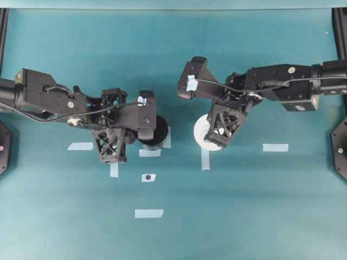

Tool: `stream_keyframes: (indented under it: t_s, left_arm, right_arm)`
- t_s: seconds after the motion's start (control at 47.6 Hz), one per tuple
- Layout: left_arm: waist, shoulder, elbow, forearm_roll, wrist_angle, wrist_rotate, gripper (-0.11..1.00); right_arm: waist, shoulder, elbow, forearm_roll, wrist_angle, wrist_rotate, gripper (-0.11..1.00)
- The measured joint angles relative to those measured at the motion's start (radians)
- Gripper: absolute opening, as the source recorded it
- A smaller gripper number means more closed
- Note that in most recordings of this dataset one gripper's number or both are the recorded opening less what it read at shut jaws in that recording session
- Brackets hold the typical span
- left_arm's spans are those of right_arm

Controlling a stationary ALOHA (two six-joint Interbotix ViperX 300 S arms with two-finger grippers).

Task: Holding the cup holder with the left arm, the right arm places the cup into the cup holder.
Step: 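Lift the holder with the left gripper and the cup with the right gripper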

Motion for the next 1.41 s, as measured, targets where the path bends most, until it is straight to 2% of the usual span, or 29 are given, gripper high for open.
stream_keyframes:
  t_s: [0.231, 0.547, 0.82, 1.408]
  left_arm:
    - [-0.002, -0.015, 0.018, 0.0, -0.048, -0.015, 0.25]
    - [-0.002, -0.067, 0.075, 0.0, -0.158, -0.077, 0.25]
    - [-0.017, -0.086, 0.08, 0.0, -0.189, -0.078, 0.25]
    - [-0.048, -0.049, -0.009, 0.0, -0.212, -0.074, 0.25]
  right_arm:
    - [0.0, -0.012, 0.0, 0.012, 0.002, 0.0, 0.05]
    - [-0.002, -0.074, 0.0, 0.02, 0.003, 0.018, 0.05]
    - [-0.002, -0.155, -0.003, 0.021, 0.037, 0.048, 0.04]
    - [0.031, -0.273, -0.066, 0.021, 0.075, 0.057, 0.04]
